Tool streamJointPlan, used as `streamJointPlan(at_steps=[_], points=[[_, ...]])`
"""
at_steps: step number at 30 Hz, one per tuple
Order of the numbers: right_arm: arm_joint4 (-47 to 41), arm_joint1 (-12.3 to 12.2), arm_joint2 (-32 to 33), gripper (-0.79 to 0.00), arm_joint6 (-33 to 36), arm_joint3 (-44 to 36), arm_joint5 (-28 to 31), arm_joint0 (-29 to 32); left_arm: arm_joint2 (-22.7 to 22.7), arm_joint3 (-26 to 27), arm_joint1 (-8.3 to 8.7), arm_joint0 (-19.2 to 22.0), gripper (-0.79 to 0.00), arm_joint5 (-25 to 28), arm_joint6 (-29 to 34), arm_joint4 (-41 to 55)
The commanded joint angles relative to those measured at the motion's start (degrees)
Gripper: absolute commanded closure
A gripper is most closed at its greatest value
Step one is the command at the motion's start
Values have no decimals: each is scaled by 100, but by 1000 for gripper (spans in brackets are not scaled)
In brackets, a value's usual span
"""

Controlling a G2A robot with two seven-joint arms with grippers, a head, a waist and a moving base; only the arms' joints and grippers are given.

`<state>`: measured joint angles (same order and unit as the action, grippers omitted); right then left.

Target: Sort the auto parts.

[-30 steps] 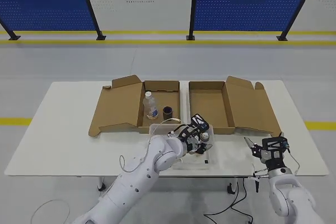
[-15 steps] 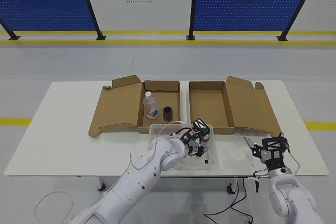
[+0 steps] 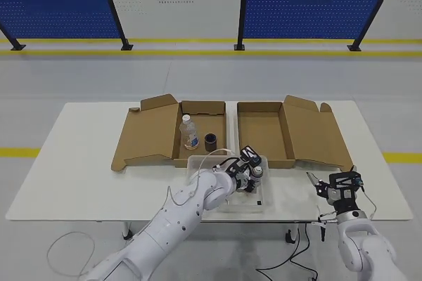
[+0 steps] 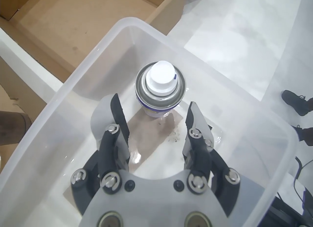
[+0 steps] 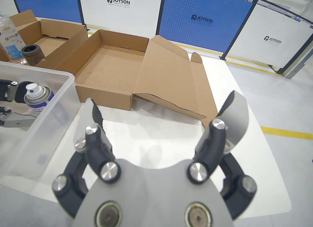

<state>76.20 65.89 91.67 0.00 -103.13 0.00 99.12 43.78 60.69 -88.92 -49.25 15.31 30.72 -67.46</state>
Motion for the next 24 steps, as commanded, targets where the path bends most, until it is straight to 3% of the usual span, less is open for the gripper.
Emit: streamJointPlan(at_steps=[1,4,14,24], points=[[0,0,0,-785,0,0,0,0,-29,-88,-20,40,-533,25,-76,-6],[0,0,0,-785,0,0,0,0,-92,-215,-53,118,-576,44,-230,-101],[0,0,0,-785,0,0,0,0,-201,-483,-159,249,-517,145,-527,-71],[0,0,0,-785,0,0,0,0,-284,-636,-237,348,-526,213,-618,-138]])
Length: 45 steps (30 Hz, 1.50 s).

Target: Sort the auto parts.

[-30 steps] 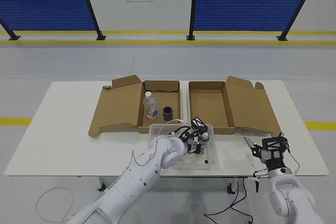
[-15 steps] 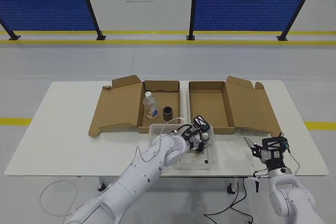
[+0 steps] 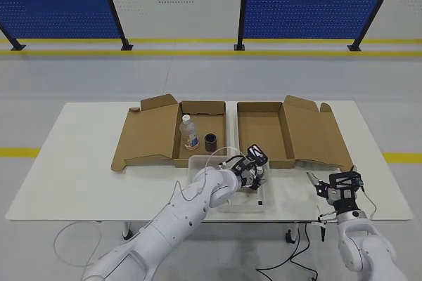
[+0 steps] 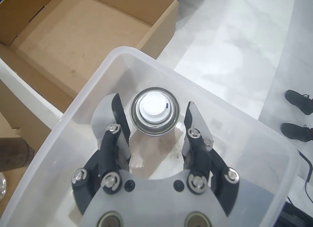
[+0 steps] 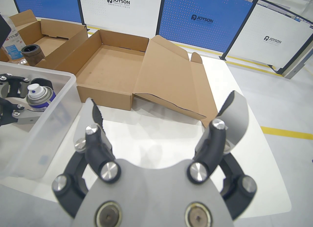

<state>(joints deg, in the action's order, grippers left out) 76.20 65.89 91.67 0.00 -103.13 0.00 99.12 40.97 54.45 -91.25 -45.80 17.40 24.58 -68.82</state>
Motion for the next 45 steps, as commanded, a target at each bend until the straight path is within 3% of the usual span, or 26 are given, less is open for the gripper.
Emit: streamJointPlan(at_steps=[1,11,19,22,26,30,45], points=[[0,0,0,-785,0,0,0,0,-5,-25,-9,9,-526,14,-7,-5],[0,0,0,-785,0,0,0,0,18,-245,-68,46,-468,68,-7,125],[0,0,0,-785,0,0,0,0,13,-454,-126,106,-369,82,-62,193],[0,0,0,-785,0,0,0,0,8,-507,-145,126,-252,84,-80,197],[0,0,0,-785,0,0,0,0,5,-566,-165,148,-215,105,-104,193],[0,0,0,-785,0,0,0,0,5,-608,-179,167,0,135,-111,174],[0,0,0,-785,0,0,0,0,61,-534,-164,128,0,247,-135,-2]])
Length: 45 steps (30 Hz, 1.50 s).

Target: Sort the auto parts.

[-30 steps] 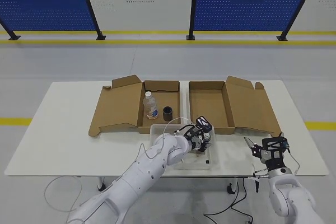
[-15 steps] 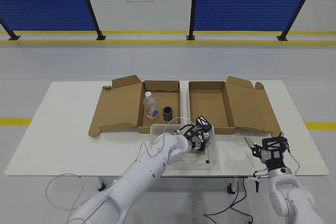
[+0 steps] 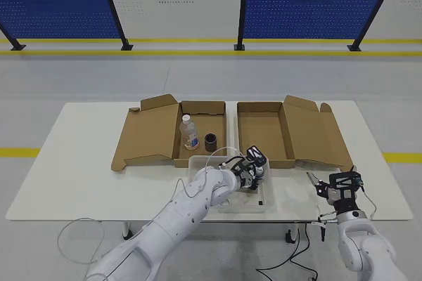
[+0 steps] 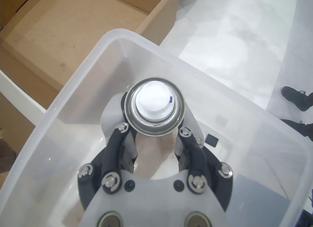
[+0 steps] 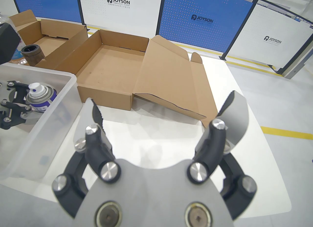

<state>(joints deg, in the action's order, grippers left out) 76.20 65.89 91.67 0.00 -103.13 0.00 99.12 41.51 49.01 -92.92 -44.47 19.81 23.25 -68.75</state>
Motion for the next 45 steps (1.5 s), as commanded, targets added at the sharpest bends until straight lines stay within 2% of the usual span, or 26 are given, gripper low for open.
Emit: streamJointPlan(at_steps=[1,14,22,28,45], points=[[0,0,0,-785,0,0,0,0,9,22,6,-11,0,10,-1,-31],[0,0,0,-785,0,0,0,0,116,287,67,-132,0,51,20,-217],[0,0,0,-785,0,0,0,0,273,648,173,-314,0,67,138,-422],[0,0,0,-785,0,0,0,0,530,1190,303,-584,0,50,317,-490],[0,0,0,-785,0,0,0,0,1407,3013,704,-1720,0,-80,1047,-673]])
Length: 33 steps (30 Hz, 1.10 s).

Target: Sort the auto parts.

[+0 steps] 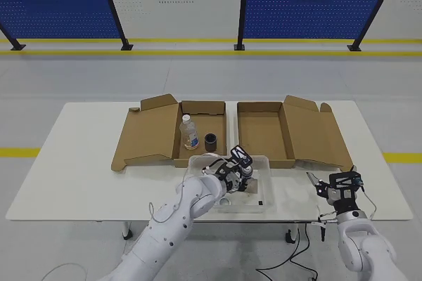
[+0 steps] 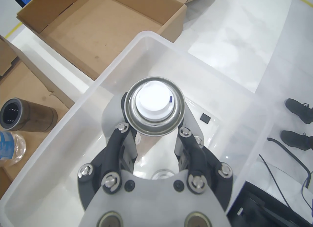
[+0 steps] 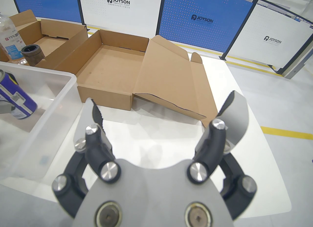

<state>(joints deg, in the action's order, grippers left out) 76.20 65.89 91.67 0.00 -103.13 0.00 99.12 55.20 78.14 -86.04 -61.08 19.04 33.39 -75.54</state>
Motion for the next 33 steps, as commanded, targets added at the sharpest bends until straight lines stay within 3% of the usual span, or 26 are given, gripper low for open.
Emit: streamJointPlan(at_steps=[1,17,33], points=[[0,0,0,-785,0,0,0,0,87,210,34,-123,0,-11,80,18],[0,0,0,-785,0,0,0,0,560,1662,246,-799,0,-16,705,115],[0,0,0,-785,0,0,0,0,796,1987,370,-1035,0,-160,753,51]])
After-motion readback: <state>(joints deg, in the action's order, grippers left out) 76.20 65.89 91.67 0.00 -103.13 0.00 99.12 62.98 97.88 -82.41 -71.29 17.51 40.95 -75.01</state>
